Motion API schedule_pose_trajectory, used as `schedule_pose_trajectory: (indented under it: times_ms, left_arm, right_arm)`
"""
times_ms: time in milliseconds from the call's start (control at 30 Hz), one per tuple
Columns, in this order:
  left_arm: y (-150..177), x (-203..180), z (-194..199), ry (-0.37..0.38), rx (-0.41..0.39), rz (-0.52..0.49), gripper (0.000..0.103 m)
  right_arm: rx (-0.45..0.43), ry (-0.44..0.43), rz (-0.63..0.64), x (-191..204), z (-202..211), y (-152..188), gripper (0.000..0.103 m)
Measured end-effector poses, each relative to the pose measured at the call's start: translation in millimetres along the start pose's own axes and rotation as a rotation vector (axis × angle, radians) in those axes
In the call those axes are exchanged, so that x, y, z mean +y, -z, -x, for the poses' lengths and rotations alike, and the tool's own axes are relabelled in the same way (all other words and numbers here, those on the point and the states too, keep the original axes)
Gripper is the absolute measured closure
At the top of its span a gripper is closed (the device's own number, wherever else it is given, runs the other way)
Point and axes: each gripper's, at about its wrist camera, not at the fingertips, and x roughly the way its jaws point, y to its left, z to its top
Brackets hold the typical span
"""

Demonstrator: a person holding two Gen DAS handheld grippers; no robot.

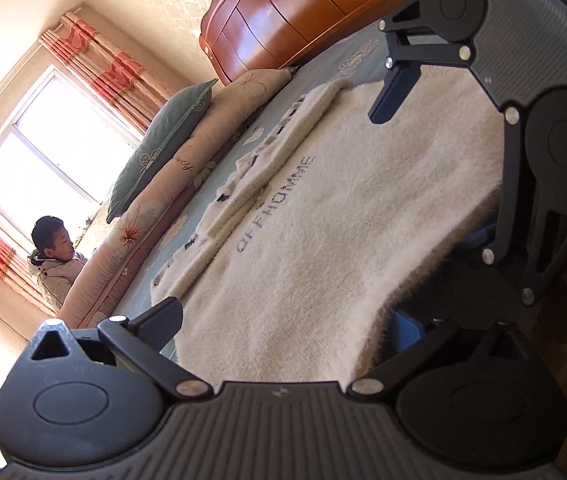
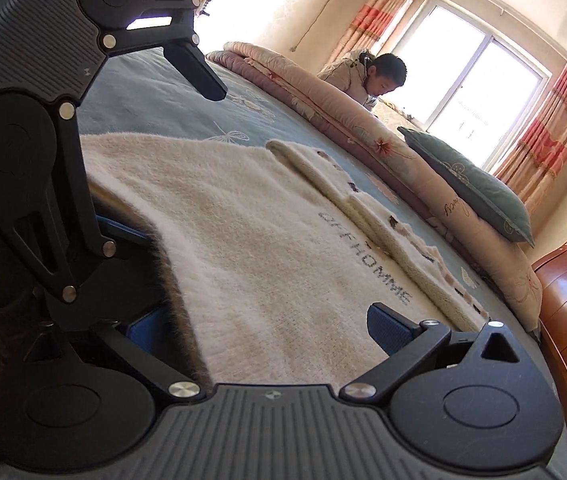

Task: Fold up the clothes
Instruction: 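Grasp the sweater hem with the left gripper while the right gripper grasps it too, then lift the hem with both grippers and fold it over toward the collar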

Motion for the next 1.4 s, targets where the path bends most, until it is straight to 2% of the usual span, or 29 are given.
schedule_pose_trajectory:
  times_ms: [67,200,267,433,600,700,767,800,867,900,967,1033,1133,1200,1233,1267,1300,1333,1400]
  left_arm:
    - [2,-1,-1,-0.001,0.005,-0.001,0.001]
    - [1,-13,-8,-0.016,0.011,-0.047,0.001]
    - [0,-20,-14,-0.022,0.013,-0.09,0.001]
    - [-1,-24,-23,-0.093,0.014,-0.205,0.001]
    - [15,-18,-24,-0.144,0.039,-0.323,0.002]
    - [25,-17,-26,-0.134,0.068,-0.363,0.014]
    - [28,-17,-28,-0.104,0.084,-0.386,0.034]
    - [28,-18,-29,-0.076,0.092,-0.395,0.041]
    - [27,-20,-31,-0.024,0.103,-0.42,0.062]
    - [28,-22,-32,-0.001,0.105,-0.449,0.066]
    - [27,-22,-33,0.033,0.106,-0.5,0.077]
    - [27,-20,-34,0.066,0.105,-0.537,0.078]
    - [29,-12,-37,0.082,0.103,-0.553,0.078]
    - [29,-7,-39,0.086,0.109,-0.543,0.079]
    - [29,-5,-40,0.095,0.116,-0.528,0.08]
    - [30,-3,-41,0.105,0.124,-0.514,0.082]
    - [30,-1,-41,0.115,0.129,-0.509,0.091]
    - [30,-1,-41,0.119,0.127,-0.514,0.094]
    - [30,0,-39,0.111,0.118,-0.536,0.095]
  right_arm:
    - [0.033,0.055,0.013,-1,-5,3,0.0]
    - [0.024,0.089,0.003,-6,-3,5,0.0]
    - [0.02,0.095,-0.015,-11,-3,6,0.0]
    - [0.047,0.099,-0.058,-24,-7,9,0.0]
    - [0.105,0.17,-0.001,-25,-13,22,0.0]
    - [0.127,0.226,0.02,-30,-10,31,0.0]
    - [0.158,0.289,0.054,-33,-10,38,0.001]
    - [0.171,0.305,0.06,-34,-11,41,0.001]
    - [0.182,0.276,0.033,-40,-10,41,0.014]
    - [0.182,0.251,0.017,-41,-9,39,0.019]
    - [0.186,0.209,0.005,-42,-8,34,0.04]
    - [0.208,0.164,0.002,-44,-10,31,0.049]
    - [0.257,0.135,0.017,-46,-12,34,0.052]
    - [0.289,0.124,-0.017,-55,-10,37,0.054]
    - [0.304,0.112,-0.037,-60,-9,39,0.059]
    - [0.319,0.107,-0.043,-64,-8,39,0.069]
    - [0.334,0.107,-0.039,-66,-8,40,0.077]
    - [0.343,0.1,-0.036,-68,-6,40,0.091]
    - [0.335,0.098,-0.034,-72,-3,36,0.092]
